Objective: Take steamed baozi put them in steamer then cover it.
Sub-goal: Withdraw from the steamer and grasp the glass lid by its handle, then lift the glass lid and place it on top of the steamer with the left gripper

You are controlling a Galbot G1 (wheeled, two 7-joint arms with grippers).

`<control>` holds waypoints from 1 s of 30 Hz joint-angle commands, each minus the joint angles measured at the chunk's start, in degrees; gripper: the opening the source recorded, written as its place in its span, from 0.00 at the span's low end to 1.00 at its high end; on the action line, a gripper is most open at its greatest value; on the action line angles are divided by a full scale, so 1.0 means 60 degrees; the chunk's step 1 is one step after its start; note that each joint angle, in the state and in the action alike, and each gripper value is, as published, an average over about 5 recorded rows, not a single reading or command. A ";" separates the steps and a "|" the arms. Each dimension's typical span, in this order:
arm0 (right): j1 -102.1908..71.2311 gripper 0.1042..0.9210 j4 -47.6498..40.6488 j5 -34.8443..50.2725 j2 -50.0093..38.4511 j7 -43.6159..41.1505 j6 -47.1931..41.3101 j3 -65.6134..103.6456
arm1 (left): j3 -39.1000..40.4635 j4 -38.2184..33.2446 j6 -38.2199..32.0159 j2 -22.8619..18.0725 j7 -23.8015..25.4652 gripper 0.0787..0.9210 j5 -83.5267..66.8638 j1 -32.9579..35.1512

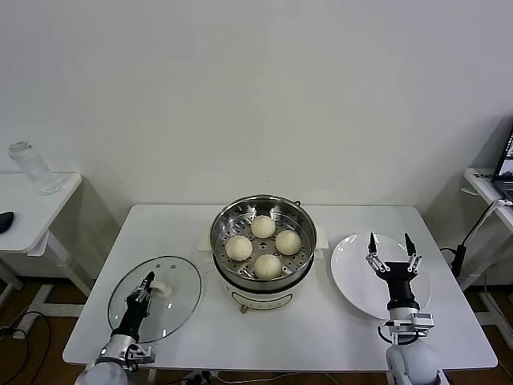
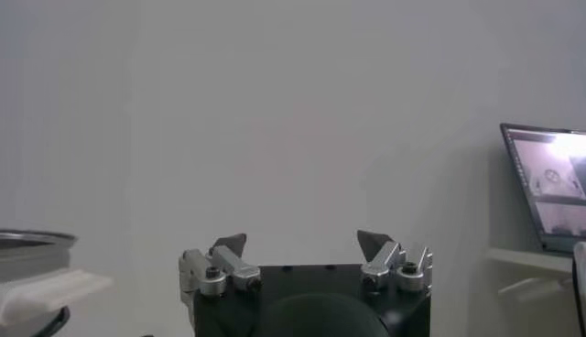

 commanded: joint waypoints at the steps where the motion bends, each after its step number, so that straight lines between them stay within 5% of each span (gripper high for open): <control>1: 0.0046 0.88 -0.0024 -0.0081 0.0062 0.0005 0.0015 -0.0094 | -0.0652 -0.2651 0.1592 0.0196 0.0344 0.14 -0.0575 0.0301; 9: 0.0056 0.88 -0.0144 -0.0232 0.0206 -0.0038 0.0070 -0.0112 | -0.1251 -0.5014 0.3364 0.0820 0.1601 0.14 -0.1120 -0.0255; 18: -0.0173 0.88 -0.0154 -0.0341 0.0332 -0.0045 -0.0107 0.0031 | 0.2023 -0.7276 0.5626 0.1013 0.2127 0.14 -0.1539 -0.0622; 30: -0.0200 0.88 -0.0377 -0.0387 0.0524 0.0029 -0.0221 0.0214 | 0.6443 -0.5240 0.7627 -0.0076 0.2893 0.14 -0.1240 -0.3492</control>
